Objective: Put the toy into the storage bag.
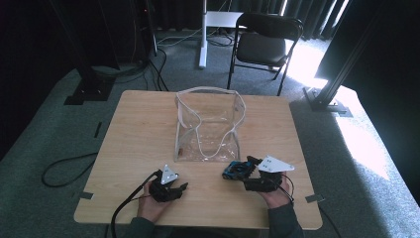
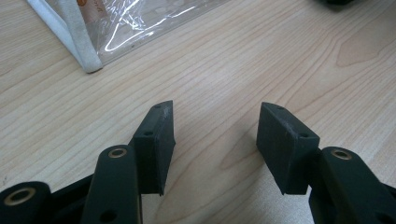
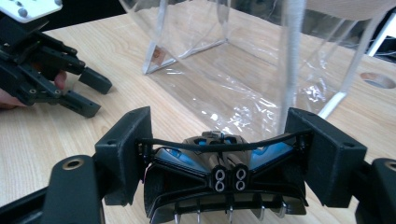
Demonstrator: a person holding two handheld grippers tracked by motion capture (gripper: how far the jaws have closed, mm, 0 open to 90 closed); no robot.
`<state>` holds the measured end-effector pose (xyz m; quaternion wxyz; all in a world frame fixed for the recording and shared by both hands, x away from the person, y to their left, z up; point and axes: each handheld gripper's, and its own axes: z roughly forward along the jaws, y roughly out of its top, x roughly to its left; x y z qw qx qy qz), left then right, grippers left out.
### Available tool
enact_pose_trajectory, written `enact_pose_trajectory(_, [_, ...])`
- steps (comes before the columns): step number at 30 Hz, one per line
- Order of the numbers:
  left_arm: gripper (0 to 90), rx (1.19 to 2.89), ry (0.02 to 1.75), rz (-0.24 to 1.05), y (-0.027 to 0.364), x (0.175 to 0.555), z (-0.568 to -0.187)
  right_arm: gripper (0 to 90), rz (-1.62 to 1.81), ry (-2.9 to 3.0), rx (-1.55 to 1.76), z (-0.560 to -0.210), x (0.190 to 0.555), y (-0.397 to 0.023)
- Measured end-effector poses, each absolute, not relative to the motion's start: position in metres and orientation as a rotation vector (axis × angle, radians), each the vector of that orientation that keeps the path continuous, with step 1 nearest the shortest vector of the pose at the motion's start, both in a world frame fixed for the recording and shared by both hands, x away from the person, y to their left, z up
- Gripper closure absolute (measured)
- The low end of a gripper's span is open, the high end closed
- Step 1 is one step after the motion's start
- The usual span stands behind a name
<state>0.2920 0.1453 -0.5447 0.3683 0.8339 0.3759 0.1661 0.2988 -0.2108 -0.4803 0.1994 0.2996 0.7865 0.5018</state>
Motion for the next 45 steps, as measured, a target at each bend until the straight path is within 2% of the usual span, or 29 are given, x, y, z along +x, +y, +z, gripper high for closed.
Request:
enact_pose_trajectory(13, [46.2,2.138,0.966,0.423,0.145,0.292,-0.545,24.9,1.399,2.132,0.871,-0.461,0.296,-0.232])
enact_pose_trajectory(45, [43.4,2.146,0.967,0.435,0.144,0.292,-0.545,24.9,1.370,2.099,0.967,-0.432,0.330,-0.252])
